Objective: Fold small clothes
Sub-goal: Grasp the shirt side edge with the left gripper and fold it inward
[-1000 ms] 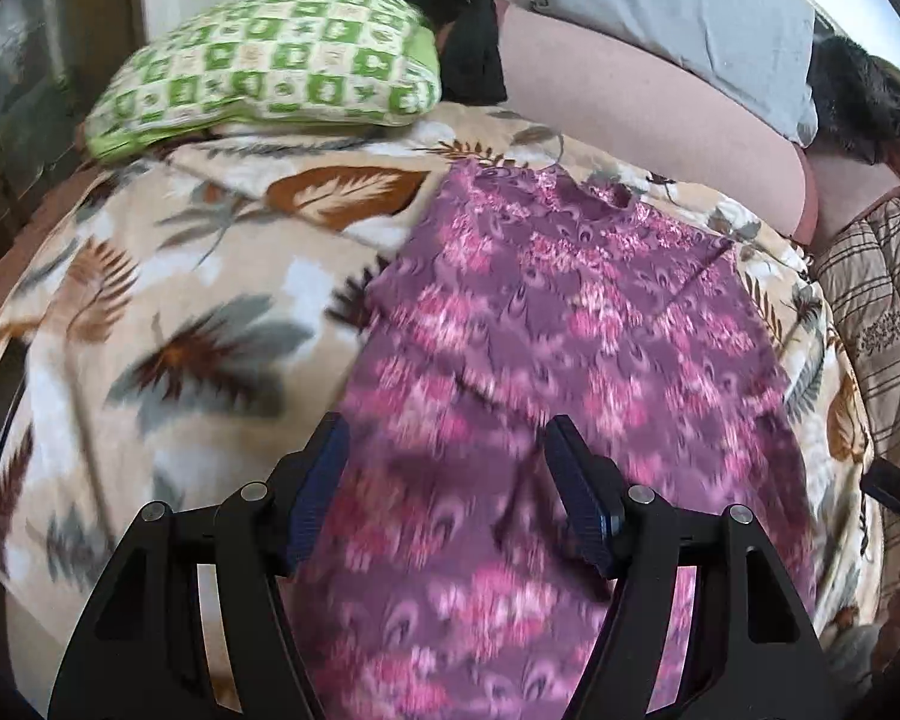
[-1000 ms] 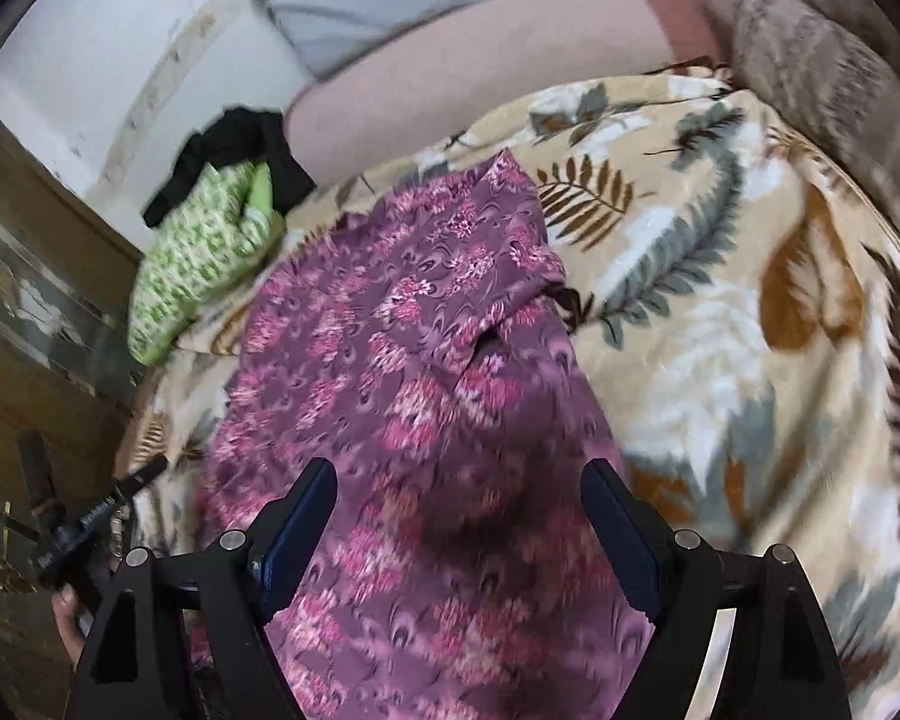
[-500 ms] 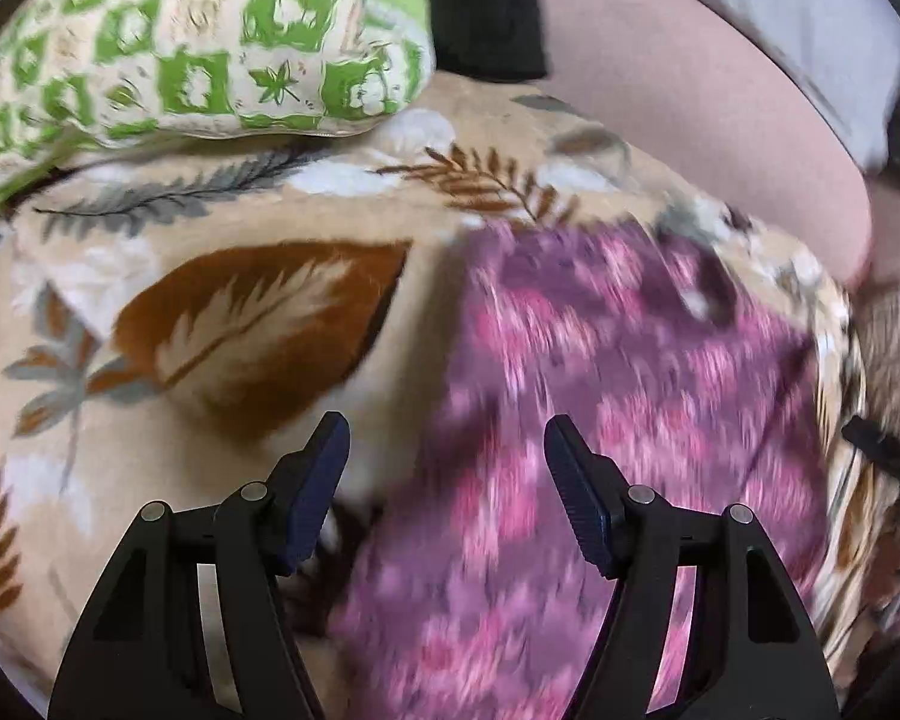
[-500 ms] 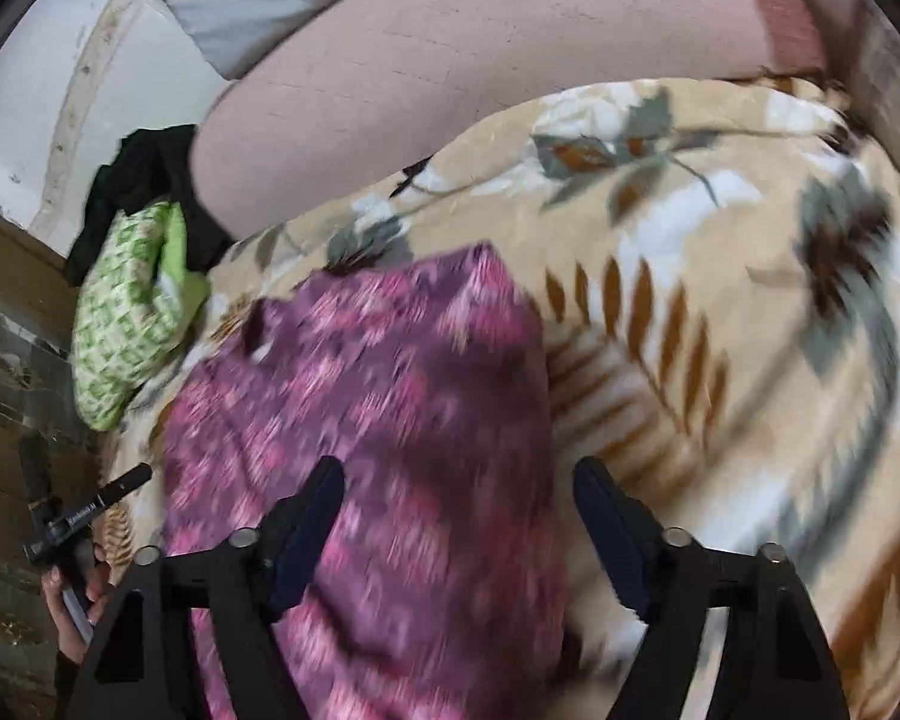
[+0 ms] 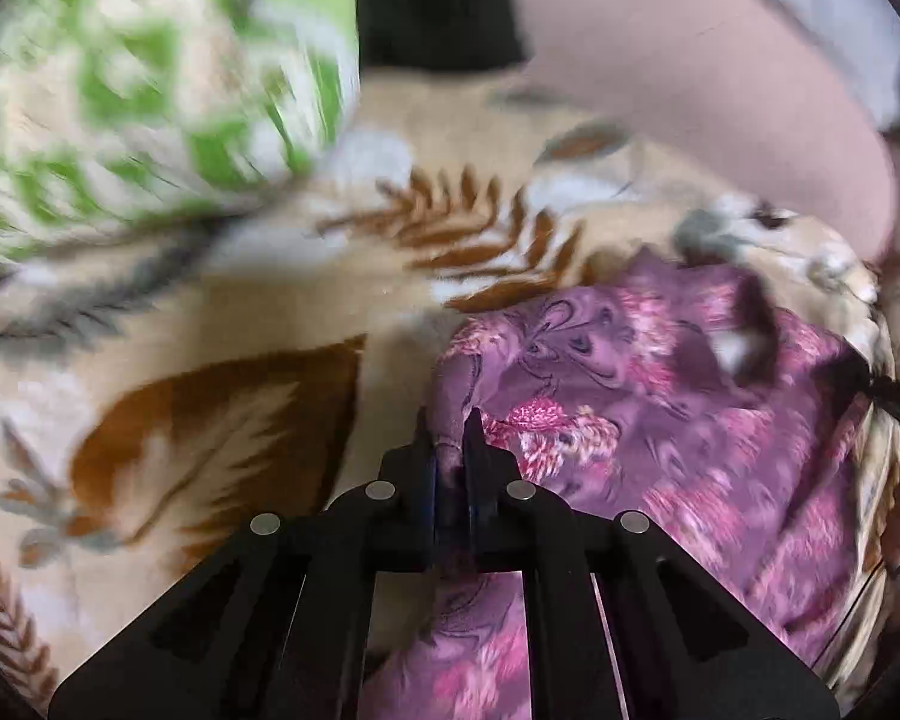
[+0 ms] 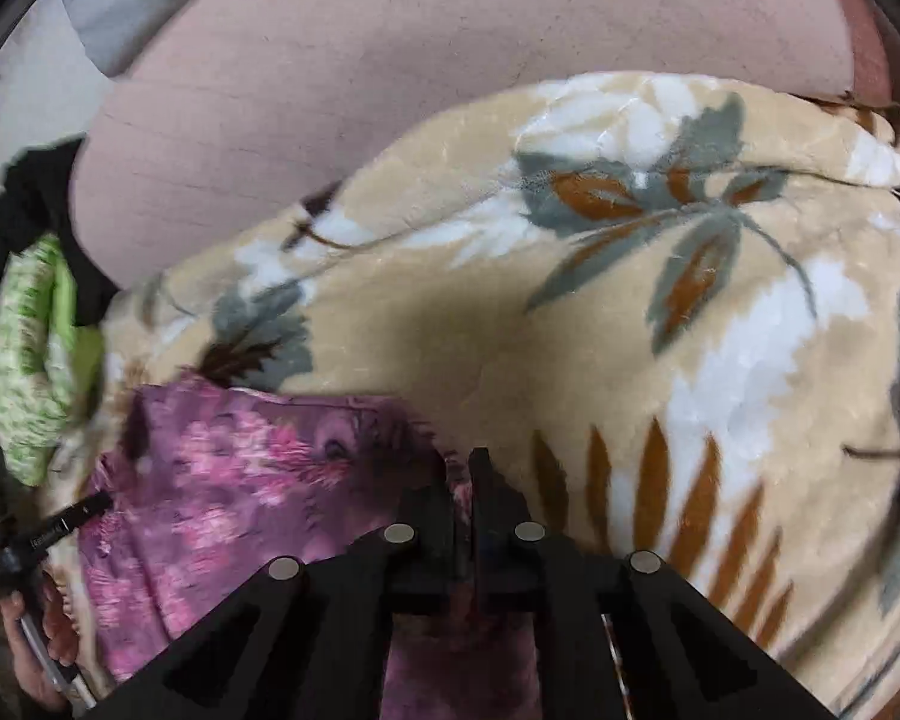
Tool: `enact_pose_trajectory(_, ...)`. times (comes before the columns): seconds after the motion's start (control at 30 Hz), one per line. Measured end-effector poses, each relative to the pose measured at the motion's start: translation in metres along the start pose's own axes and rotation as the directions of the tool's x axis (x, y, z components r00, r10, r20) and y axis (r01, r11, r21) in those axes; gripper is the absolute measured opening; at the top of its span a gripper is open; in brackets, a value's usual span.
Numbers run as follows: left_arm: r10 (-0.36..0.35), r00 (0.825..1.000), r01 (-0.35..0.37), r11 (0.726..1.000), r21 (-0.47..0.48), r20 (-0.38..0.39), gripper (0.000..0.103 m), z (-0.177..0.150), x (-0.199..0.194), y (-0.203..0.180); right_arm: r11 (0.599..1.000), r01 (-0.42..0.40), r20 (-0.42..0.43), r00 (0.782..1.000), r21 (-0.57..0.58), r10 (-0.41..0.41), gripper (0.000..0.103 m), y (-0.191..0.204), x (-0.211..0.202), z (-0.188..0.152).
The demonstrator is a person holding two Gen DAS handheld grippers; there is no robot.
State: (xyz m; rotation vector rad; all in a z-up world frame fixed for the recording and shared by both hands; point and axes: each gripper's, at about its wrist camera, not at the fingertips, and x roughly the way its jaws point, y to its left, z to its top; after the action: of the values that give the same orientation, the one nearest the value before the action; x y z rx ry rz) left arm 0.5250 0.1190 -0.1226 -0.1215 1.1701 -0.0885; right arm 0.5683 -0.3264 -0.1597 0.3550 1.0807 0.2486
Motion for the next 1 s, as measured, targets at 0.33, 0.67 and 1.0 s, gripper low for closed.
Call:
enact_pose_trajectory(0.33, -0.216, 0.932, 0.228, 0.974, -0.007, 0.292, 0.006, -0.198, -0.198, 0.004, 0.995, -0.059, 0.247, 0.966, -0.076, 0.076, 0.003, 0.022, -0.204, -0.176)
enact_pose_trajectory(0.67, -0.155, 0.987, 0.158, 0.947, -0.281, 0.032, 0.021, -0.342, -0.129, 0.002, 0.939, -0.184, 0.051, 0.983, 0.290, 0.177, 0.004, -0.038, -0.167, -0.335)
enact_pose_trajectory(1.0, -0.207, 0.962, 0.259, 0.896, -0.360, 0.177, 0.061, -0.395, -0.174, -0.003, 0.928, -0.302, 0.136, 0.951, 0.220, 0.278, 0.069, -0.016, -0.206, -0.389)
